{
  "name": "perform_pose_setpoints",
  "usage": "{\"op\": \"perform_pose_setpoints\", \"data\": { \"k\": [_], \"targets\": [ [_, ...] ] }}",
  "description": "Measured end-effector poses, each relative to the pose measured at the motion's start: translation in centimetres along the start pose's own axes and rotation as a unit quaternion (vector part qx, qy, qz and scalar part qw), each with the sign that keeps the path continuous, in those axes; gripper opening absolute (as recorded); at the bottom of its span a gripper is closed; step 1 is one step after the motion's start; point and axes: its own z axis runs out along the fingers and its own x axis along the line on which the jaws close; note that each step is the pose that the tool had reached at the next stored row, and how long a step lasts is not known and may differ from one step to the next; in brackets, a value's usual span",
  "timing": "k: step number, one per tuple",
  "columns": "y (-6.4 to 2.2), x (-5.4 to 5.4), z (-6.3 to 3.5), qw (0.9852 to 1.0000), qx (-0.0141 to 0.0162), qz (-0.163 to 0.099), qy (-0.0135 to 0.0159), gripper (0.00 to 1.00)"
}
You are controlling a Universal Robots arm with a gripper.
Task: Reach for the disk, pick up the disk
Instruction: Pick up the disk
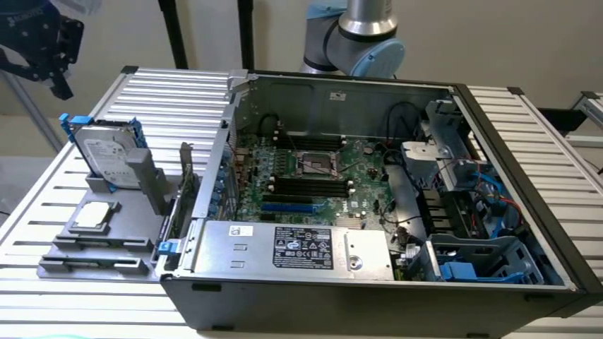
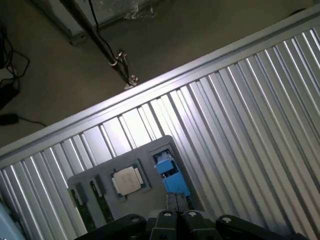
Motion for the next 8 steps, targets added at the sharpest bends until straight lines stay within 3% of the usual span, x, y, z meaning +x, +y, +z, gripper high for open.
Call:
{"op": "perform_pose_setpoints", "data": {
  "k": [4, 8],
  "targets": [
    [0.0, 0.0, 0.07, 0.9993, -0.0001, -0.036, 0.0014, 0.11],
    [-0.01, 0.0, 0.16, 0.9973, -0.0002, -0.073, 0.0027, 0.11]
  ]
}}
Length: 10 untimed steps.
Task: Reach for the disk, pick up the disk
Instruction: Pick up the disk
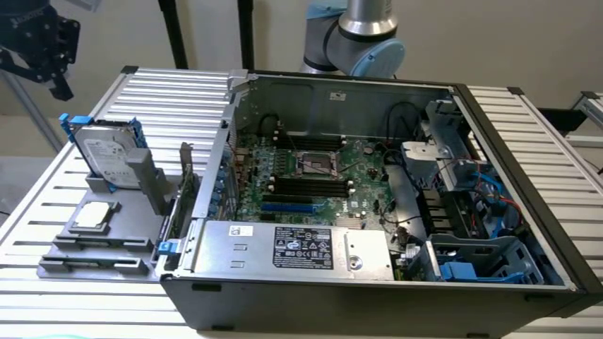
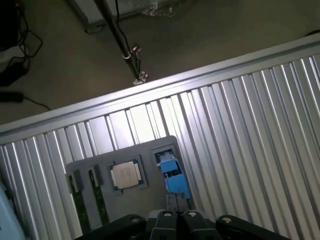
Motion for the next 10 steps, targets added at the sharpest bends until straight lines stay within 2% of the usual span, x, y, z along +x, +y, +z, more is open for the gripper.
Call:
{"op": "perform_pose_setpoints", "data": {
  "k": [5, 10],
  "targets": [
    [0.0, 0.0, 0.12, 0.999, 0.0002, -0.045, 0.0016, 0.11],
    [-0.01, 0.0, 0.22, 0.9959, 0.0011, -0.09, 0.003, 0.11]
  ]
}}
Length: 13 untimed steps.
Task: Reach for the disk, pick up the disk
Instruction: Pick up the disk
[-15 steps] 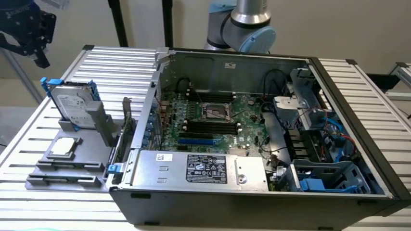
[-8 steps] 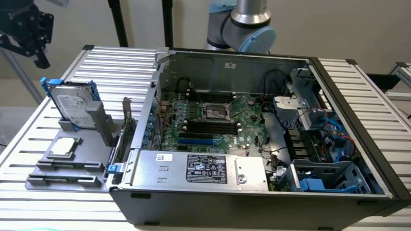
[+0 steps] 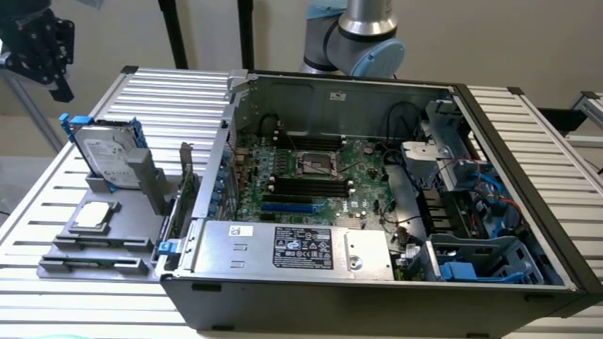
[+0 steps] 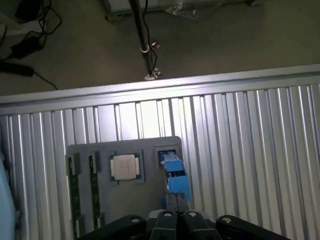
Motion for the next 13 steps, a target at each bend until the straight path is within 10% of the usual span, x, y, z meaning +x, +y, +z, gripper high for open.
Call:
{"op": "perform_pose_setpoints", "data": {
  "k": [8, 13],
  "targets": [
    [0.0, 0.0, 0.08, 0.998, 0.0059, -0.063, 0.0005, 0.11],
    [0.01, -0.16, 0.12, 0.9974, 0.01, -0.071, -0.0068, 0.11]
  ]
}}
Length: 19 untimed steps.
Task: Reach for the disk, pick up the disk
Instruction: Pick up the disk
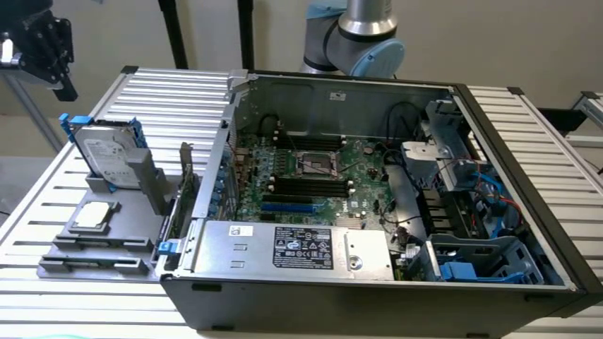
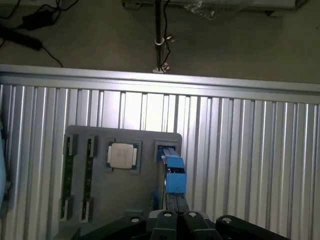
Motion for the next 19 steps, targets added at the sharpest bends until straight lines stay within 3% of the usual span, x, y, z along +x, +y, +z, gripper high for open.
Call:
{"op": "perform_pose_setpoints", "data": {
  "k": [8, 10, 11, 12, 19],
  "targets": [
    [-0.01, -0.06, 0.08, 1.0, -0.0006, 0.007, -0.0012, 0.12],
    [-0.01, -0.06, 0.1, 0.9999, -0.0008, 0.012, -0.0013, 0.24],
    [-0.01, -0.06, 0.11, 0.9999, -0.0009, 0.015, -0.0013, 0.24],
    [-0.01, -0.06, 0.13, 0.9998, -0.0009, 0.019, -0.0014, 0.36],
    [-0.02, -0.04, 0.72, 0.9984, 0.0, 0.057, -0.002, 0.54]
  ]
}}
